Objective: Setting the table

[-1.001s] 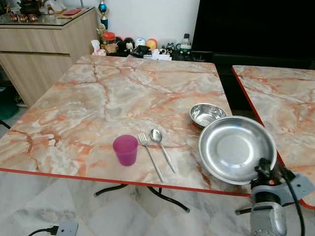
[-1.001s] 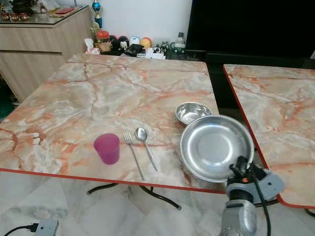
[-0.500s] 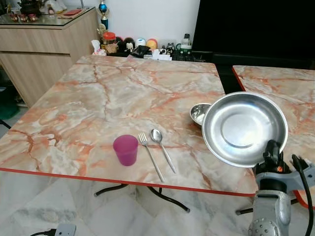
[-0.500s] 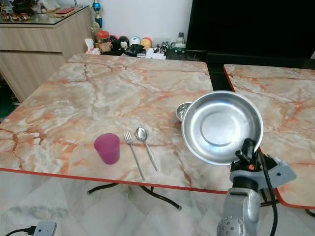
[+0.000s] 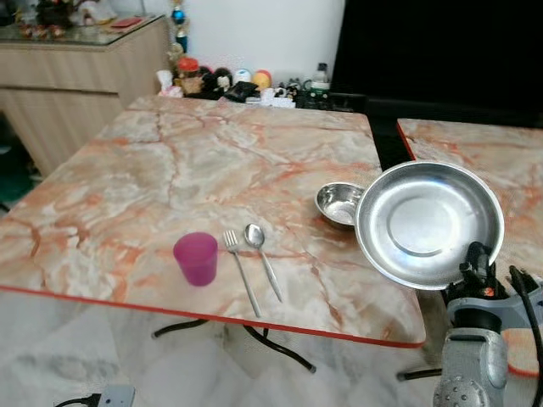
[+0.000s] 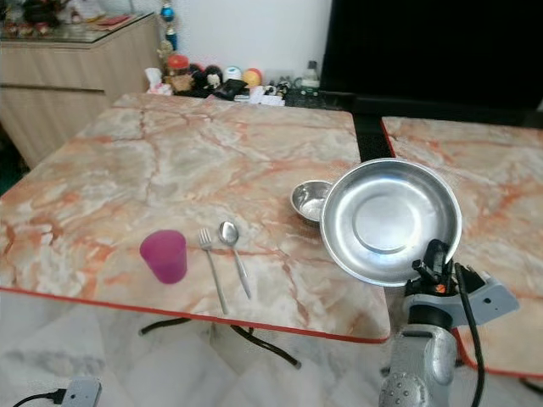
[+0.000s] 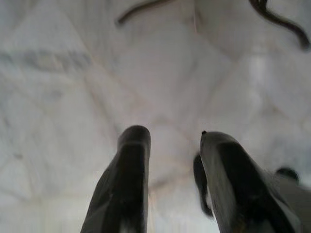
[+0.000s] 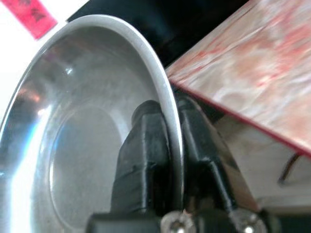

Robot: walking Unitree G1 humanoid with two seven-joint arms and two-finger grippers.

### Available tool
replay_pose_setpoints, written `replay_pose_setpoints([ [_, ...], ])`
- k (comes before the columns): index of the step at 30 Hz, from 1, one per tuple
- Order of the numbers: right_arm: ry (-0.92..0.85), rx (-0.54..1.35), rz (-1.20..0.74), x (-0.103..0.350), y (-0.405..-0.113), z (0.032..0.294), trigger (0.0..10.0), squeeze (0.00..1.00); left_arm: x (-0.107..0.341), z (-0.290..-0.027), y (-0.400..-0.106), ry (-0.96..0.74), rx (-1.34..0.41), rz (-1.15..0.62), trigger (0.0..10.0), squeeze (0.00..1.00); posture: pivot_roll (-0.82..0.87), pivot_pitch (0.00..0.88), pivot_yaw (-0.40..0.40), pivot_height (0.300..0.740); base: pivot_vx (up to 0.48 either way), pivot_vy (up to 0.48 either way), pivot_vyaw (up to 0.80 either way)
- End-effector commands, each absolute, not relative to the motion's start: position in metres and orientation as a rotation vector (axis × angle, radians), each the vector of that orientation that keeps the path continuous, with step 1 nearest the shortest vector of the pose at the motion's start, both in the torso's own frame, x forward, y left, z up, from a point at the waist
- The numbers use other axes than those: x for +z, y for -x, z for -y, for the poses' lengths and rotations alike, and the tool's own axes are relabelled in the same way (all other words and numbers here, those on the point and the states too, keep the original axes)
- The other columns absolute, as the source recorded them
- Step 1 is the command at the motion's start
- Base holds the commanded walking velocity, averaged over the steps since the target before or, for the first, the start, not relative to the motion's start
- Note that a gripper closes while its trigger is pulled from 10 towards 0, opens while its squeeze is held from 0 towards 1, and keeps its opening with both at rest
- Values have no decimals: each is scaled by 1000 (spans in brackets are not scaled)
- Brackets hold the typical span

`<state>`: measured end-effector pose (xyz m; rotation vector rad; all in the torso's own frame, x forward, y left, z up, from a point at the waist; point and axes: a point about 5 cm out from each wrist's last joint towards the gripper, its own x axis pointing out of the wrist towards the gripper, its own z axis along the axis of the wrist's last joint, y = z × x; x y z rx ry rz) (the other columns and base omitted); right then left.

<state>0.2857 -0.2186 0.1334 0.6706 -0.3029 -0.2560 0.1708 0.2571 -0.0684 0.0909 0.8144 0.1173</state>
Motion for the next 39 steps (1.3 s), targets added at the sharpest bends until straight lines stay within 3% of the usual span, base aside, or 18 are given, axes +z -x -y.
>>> replay_pose_setpoints([
  [1,-657,-284,341,140,-284,229,10000,0,-68,-257,-173,-82,120,-811,10000,0,-26,48,-2,740,0,-461,0],
  [5,-660,-289,343,139,-283,230,10000,0,-68,-258,-172,-84,121,-813,10000,0,-31,50,3,740,0,-461,-763],
  [22,-642,-319,347,137,-280,232,10000,0,-66,-260,-174,-92,124,-812,10000,0,-31,49,8,740,0,-461,0],
  [34,-654,-476,354,134,-275,253,10000,0,-66,-259,-174,-92,120,-811,10000,0,-43,59,11,740,0,-460,0],
  [39,-676,-561,342,129,-272,260,10000,0,-66,-261,-175,-103,133,-809,10000,0,-42,58,11,740,0,0,0],
])
